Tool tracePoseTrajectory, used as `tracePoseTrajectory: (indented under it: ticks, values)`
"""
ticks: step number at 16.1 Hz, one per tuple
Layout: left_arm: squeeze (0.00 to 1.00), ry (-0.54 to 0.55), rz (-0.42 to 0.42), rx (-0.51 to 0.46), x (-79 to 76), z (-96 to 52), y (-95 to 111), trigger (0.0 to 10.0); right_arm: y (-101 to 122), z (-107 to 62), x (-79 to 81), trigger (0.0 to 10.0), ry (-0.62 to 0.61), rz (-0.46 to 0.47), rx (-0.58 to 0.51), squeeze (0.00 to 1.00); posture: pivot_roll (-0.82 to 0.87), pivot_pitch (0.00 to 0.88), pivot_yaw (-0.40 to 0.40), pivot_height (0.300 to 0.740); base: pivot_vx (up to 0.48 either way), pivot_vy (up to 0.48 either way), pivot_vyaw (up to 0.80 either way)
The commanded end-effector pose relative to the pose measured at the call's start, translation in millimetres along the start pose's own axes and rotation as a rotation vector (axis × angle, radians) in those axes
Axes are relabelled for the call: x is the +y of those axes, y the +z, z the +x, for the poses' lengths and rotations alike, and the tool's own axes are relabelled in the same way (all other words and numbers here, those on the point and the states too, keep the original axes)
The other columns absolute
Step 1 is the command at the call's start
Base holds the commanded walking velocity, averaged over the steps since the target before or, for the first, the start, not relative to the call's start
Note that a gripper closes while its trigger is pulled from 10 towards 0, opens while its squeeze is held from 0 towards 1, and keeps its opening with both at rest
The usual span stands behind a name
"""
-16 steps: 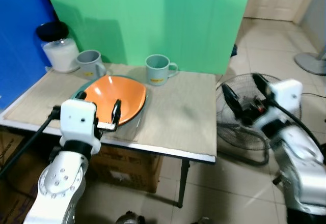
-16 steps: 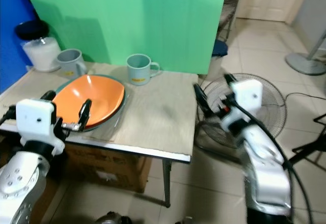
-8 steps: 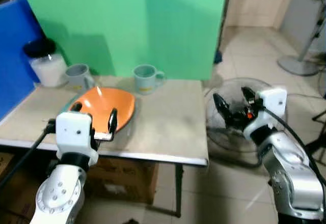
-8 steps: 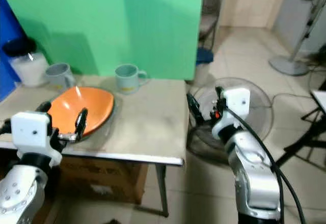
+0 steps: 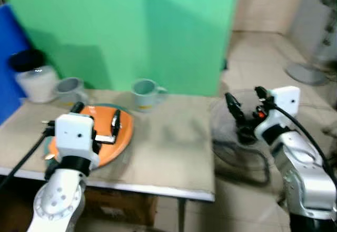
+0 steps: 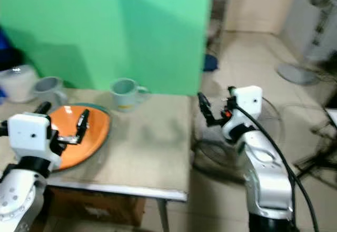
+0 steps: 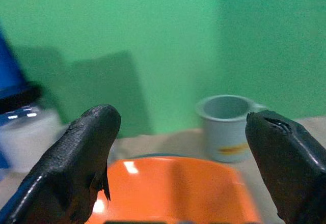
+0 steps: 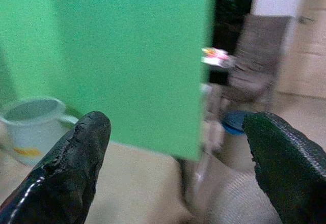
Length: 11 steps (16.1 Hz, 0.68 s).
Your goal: Setting the table
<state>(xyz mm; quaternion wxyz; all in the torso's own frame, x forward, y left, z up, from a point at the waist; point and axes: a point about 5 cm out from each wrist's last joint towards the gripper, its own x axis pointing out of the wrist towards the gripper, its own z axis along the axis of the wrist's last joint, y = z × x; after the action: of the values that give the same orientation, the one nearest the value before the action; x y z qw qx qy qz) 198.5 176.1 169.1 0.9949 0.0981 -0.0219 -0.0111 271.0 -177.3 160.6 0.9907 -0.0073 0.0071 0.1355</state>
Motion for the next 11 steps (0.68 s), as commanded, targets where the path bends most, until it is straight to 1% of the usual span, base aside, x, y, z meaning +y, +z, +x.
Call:
tracePoseTrajectory:
  ticks: [1,3,4,6,7,8,9,10,11]
  values:
    - [0.00,0.016,0.008,0.006,5.5,-0.1,-0.6,10.0,-0.8,3.6,4.0,10.0,0.020,0.010,0.013,0.00,-0.04,0.000,0.002,0.740,0.000,0.000,0.00]
    - [0.00,0.017,0.010,0.018,6.5,-2.6,-1.8,10.0,0.3,3.6,3.0,10.0,0.033,0.027,0.017,0.00,-0.05,0.000,0.004,0.740,0.000,0.000,0.00]
    - [0.00,0.010,0.008,0.026,5.8,-3.8,-2.7,10.0,1.1,4.7,4.8,10.0,0.060,0.049,0.017,0.00,-0.05,0.000,0.007,0.740,0.000,0.000,0.00]
    - [0.00,-0.042,0.009,0.039,0.7,-4.9,-4.0,10.0,2.0,12.4,14.1,10.0,0.152,0.081,0.029,0.00,-0.05,0.000,0.009,0.740,0.000,0.000,0.00]
    - [0.00,-0.070,0.014,0.043,-1.6,-5.0,-4.1,10.0,4.4,17.3,17.9,10.0,0.179,0.106,0.020,1.00,-0.05,0.003,0.014,0.740,0.000,0.000,0.00]
    - [0.00,-0.107,0.012,0.051,-3.8,-5.6,-4.7,10.0,7.2,28.2,25.0,10.0,0.217,0.119,0.012,1.00,-0.06,0.007,0.017,0.740,0.000,0.000,0.00]
    - [0.00,-0.131,0.005,0.057,-5.2,-5.8,-4.9,10.0,8.5,36.7,30.1,10.0,0.248,0.114,0.006,1.00,-0.05,0.009,0.022,0.740,0.000,0.000,0.00]
    - [0.00,-0.172,-0.007,0.059,-7.6,-5.7,-3.6,10.0,7.7,51.6,37.6,10.0,0.300,0.124,0.004,1.00,-0.04,0.015,0.017,0.740,0.000,0.000,0.00]
    - [0.00,-0.210,-0.012,0.058,-8.5,-6.2,-1.8,10.0,4.4,62.0,43.5,10.0,0.339,0.112,0.011,1.00,-0.03,0.022,0.014,0.740,0.000,0.000,0.00]
